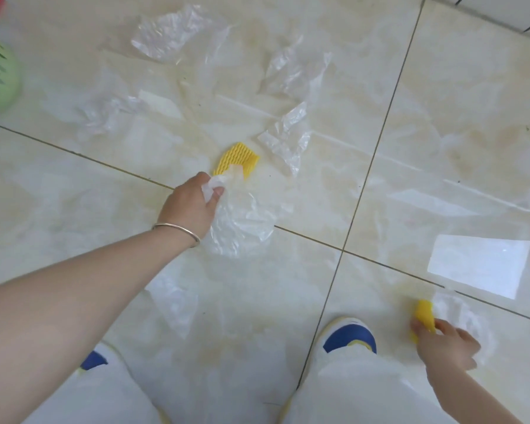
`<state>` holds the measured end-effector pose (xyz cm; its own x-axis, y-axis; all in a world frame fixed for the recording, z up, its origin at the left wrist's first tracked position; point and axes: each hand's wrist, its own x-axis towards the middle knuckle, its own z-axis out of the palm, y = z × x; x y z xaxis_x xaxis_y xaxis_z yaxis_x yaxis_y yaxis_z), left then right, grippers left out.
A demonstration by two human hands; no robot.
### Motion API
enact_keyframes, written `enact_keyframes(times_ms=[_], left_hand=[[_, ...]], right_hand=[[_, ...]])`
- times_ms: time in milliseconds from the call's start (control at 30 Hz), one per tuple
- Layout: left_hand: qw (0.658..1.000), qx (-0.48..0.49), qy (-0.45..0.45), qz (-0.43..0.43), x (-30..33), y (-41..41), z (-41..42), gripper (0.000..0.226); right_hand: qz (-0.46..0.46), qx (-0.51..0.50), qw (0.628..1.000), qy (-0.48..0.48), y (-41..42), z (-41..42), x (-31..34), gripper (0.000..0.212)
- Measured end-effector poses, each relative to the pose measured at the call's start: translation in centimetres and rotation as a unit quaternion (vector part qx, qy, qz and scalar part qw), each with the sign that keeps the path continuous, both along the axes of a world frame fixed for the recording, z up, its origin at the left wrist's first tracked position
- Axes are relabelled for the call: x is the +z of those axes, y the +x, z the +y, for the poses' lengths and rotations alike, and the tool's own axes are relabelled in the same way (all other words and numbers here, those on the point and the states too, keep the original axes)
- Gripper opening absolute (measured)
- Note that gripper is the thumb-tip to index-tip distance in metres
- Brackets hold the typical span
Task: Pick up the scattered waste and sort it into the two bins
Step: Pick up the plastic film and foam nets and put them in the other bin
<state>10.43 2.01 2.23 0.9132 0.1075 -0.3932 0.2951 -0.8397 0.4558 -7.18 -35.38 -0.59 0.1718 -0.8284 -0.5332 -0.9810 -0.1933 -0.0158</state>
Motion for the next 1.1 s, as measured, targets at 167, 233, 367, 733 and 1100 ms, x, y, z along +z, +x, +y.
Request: enact_keyframes(times_ms=[167, 233, 367, 733, 1100], left_hand=[[0.996, 0.08, 0.034, 0.02, 0.2, 0.7, 4.0, 0.034], [0.995, 0.091, 0.032, 0.019, 0.6, 0.9, 4.4, 0.033], [0.996, 0.086, 0.021, 0.024, 0.9, 0.7, 4.5, 0.031], [0.998, 0.054, -0.026, 0.019, 2.3, 1.0, 8.3, 0.029], [0.982, -0.12, 0.041, 0.139, 3.6, 2.0, 13.5, 0.018]], right_hand=[[-0.009, 0.061, 0.998, -0.022, 1.8, 1.3, 0.2, 0.029], [-0.02, 0.102, 0.994, -0.027, 3.4, 1.7, 0.7, 0.027], [-0.128, 0.159, 0.979, 0.019, 8.1, 5.3, 2.2, 0.015], [-0.247, 0.407, 0.853, 0.212, 17.9, 19.9, 5.8, 0.011], [-0.225, 0.561, 0.761, 0.235, 20.4, 27.0, 6.1, 0.02]])
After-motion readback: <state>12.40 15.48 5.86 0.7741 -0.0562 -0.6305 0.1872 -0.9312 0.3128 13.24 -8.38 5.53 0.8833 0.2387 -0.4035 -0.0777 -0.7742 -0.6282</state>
